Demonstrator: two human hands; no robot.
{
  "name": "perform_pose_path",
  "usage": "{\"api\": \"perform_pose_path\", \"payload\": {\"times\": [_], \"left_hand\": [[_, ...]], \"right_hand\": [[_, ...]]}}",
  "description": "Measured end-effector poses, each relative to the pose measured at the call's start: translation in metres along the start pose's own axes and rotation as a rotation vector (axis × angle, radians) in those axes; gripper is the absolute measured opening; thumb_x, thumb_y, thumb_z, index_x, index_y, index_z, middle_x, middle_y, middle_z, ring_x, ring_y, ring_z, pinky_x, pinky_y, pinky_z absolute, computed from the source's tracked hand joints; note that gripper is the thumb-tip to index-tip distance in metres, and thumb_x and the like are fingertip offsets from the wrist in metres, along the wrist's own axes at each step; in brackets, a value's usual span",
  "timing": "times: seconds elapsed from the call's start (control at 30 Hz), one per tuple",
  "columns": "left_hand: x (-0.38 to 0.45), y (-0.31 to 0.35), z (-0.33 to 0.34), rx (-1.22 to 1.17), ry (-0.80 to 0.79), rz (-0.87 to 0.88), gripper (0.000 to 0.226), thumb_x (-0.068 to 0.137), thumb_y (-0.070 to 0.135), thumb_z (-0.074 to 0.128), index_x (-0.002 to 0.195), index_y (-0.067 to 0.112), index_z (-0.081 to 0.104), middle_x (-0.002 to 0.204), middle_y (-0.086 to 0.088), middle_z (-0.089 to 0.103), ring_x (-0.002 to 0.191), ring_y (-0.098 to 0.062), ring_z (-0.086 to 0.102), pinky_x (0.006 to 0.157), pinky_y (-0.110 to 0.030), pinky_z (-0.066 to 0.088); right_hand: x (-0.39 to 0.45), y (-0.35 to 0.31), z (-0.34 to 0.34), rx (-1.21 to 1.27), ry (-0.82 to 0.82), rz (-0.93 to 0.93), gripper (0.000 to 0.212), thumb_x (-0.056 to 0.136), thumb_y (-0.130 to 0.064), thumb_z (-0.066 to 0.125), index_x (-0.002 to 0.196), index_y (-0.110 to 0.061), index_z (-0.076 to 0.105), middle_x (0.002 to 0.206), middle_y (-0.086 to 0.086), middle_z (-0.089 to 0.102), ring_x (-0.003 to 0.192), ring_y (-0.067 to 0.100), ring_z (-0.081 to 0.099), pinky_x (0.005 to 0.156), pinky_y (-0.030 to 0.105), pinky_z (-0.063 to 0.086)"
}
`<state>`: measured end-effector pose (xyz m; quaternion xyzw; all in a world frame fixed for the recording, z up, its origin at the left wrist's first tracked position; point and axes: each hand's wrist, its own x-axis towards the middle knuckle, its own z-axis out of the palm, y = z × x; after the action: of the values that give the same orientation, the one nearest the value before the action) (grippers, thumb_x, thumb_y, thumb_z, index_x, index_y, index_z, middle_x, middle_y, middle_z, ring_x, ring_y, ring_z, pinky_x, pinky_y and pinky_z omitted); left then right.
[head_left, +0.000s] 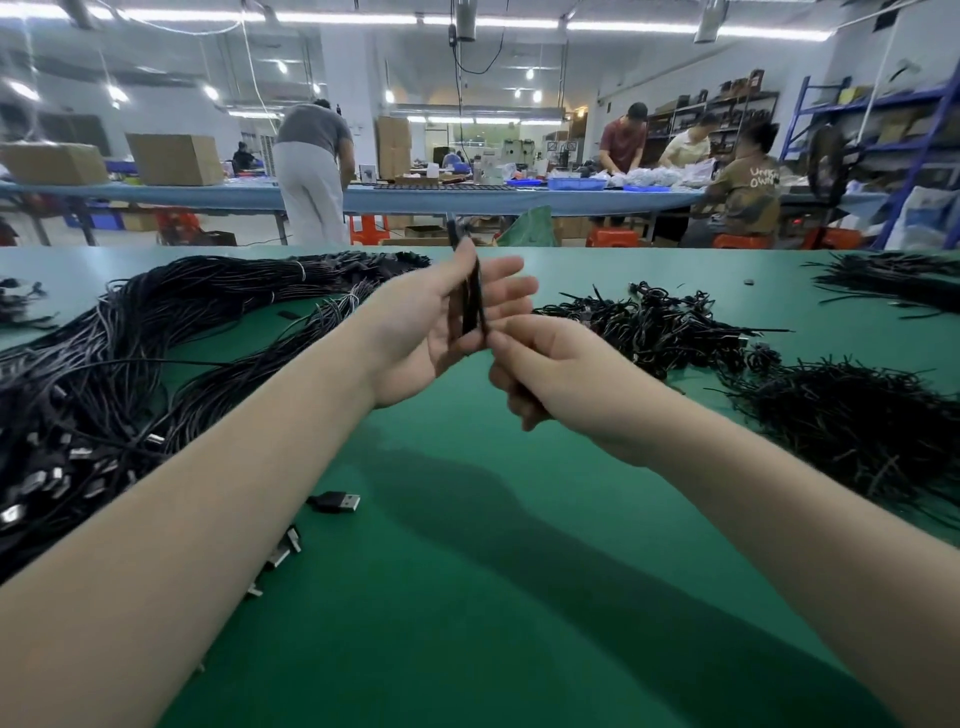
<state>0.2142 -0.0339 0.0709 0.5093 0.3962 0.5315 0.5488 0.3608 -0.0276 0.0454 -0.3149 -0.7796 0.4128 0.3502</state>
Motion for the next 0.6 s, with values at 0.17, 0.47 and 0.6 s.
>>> {"api": "perform_pose_path", "payload": {"times": [0.17, 0.47, 0.6], "left_hand": [[-0.004, 0.010, 0.001, -0.201, 0.016, 0.061, 0.041, 0.103, 0.041, 0.033, 0.093, 0.017, 0.066, 0.058, 0.011, 0.053, 0.055, -0.006, 0.057, 0.057, -0.017, 0.048], [-0.004, 0.003, 0.004, -0.294, -0.124, -0.009, 0.032, 0.103, 0.032, 0.033, 0.081, 0.018, 0.050, 0.055, 0.010, 0.037, 0.045, -0.004, 0.035, 0.045, -0.015, 0.032], [-0.004, -0.009, 0.011, -0.173, -0.103, -0.075, 0.033, 0.102, 0.037, 0.035, 0.080, 0.017, 0.050, 0.060, 0.007, 0.049, 0.052, -0.007, 0.048, 0.051, -0.016, 0.043]], "right_hand": [[0.000, 0.023, -0.002, 0.109, -0.049, 0.099, 0.026, 0.100, -0.026, 0.048, 0.086, -0.018, 0.068, 0.063, -0.004, 0.047, 0.053, 0.011, 0.044, 0.055, 0.024, 0.044], [0.006, 0.026, -0.016, 0.028, 0.126, 0.197, 0.023, 0.098, -0.035, 0.048, 0.101, -0.022, 0.067, 0.091, -0.005, 0.073, 0.076, 0.010, 0.066, 0.070, 0.024, 0.051], [0.008, 0.013, -0.011, 0.320, 0.126, 0.242, 0.022, 0.096, -0.037, 0.054, 0.089, -0.020, 0.067, 0.077, -0.006, 0.070, 0.067, 0.011, 0.068, 0.068, 0.026, 0.057]]}}
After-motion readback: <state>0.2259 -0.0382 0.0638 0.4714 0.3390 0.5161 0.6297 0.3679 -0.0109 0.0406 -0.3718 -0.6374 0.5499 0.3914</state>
